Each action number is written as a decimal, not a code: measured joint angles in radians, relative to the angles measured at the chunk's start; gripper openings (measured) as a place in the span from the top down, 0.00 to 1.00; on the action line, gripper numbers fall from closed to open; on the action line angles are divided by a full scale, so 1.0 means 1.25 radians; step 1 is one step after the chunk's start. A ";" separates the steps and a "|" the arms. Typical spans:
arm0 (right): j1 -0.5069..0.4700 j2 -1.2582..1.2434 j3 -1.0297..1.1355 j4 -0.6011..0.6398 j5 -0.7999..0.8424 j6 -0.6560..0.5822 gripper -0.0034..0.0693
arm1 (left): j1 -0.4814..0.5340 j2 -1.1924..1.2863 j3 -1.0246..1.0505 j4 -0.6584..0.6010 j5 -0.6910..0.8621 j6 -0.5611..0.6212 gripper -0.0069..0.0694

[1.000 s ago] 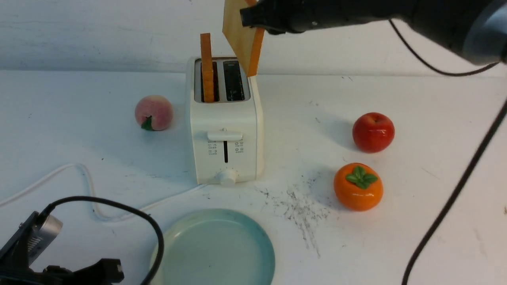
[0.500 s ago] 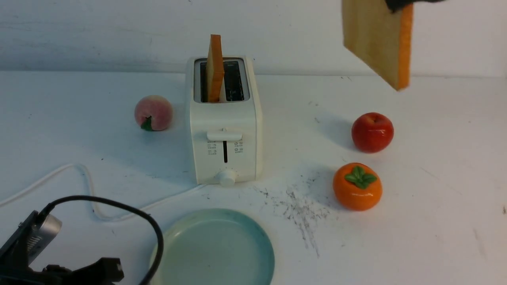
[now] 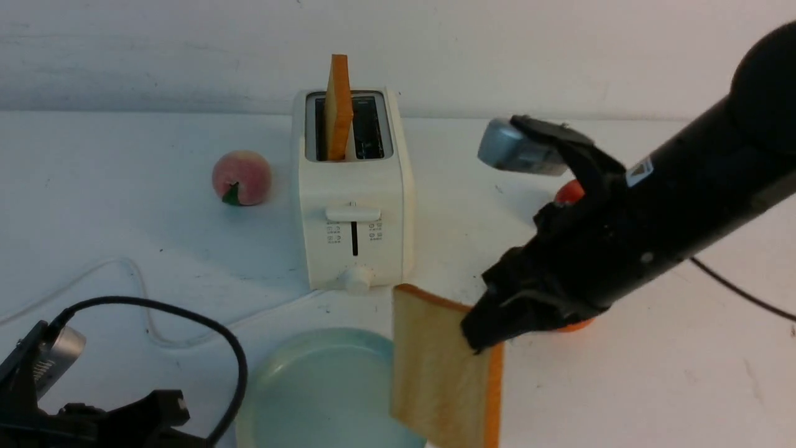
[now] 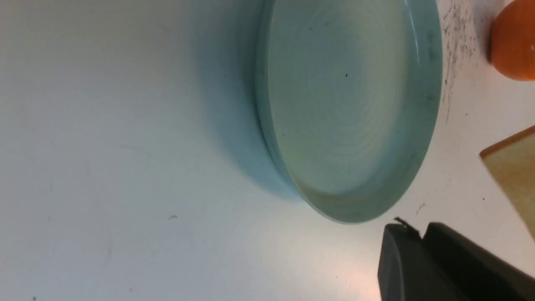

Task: Take toasted bread from bread machine on white table place on plate.
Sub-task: 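Place the held slice of bread on top of the slice on the plate with the right gripper, then reach for a toast slice standing in the toaster with the left gripper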

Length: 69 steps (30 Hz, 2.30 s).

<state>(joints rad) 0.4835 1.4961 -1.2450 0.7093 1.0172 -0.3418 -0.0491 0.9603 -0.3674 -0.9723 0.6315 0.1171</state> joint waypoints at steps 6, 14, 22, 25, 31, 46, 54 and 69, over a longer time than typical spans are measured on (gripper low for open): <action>0.001 0.057 0.050 0.297 -0.080 -0.233 0.82 | 0.000 0.000 0.000 -0.001 -0.041 0.000 0.82; 0.001 0.216 0.051 0.535 -0.104 -0.420 0.82 | 0.000 0.000 0.000 -0.001 -0.046 0.000 0.81; 0.001 0.339 0.051 0.553 -0.092 -0.491 0.82 | 0.000 0.000 0.000 -0.001 -0.046 0.000 0.79; 0.001 0.360 0.051 0.552 -0.093 -0.500 0.82 | 0.000 0.000 0.000 -0.001 -0.046 0.000 0.79; 0.001 0.368 0.051 0.507 -0.129 -0.501 0.79 | 0.000 0.000 0.000 -0.002 -0.046 0.000 0.78; -0.016 0.355 0.051 0.358 -0.213 -0.501 0.19 | 0.000 0.000 0.000 -0.003 -0.046 0.000 0.76; -0.117 0.239 0.029 0.285 -0.152 -0.497 0.22 | 0.000 0.000 0.000 -0.009 -0.045 0.000 0.75; -0.434 -0.104 0.025 0.098 0.150 -0.275 0.97 | 0.000 0.089 -0.495 0.091 0.189 -0.008 0.93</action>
<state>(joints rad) -0.0593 1.3662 -1.2140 0.8320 1.2052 -0.6858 -0.0491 1.0717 -0.9864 -0.8587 0.8674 0.1073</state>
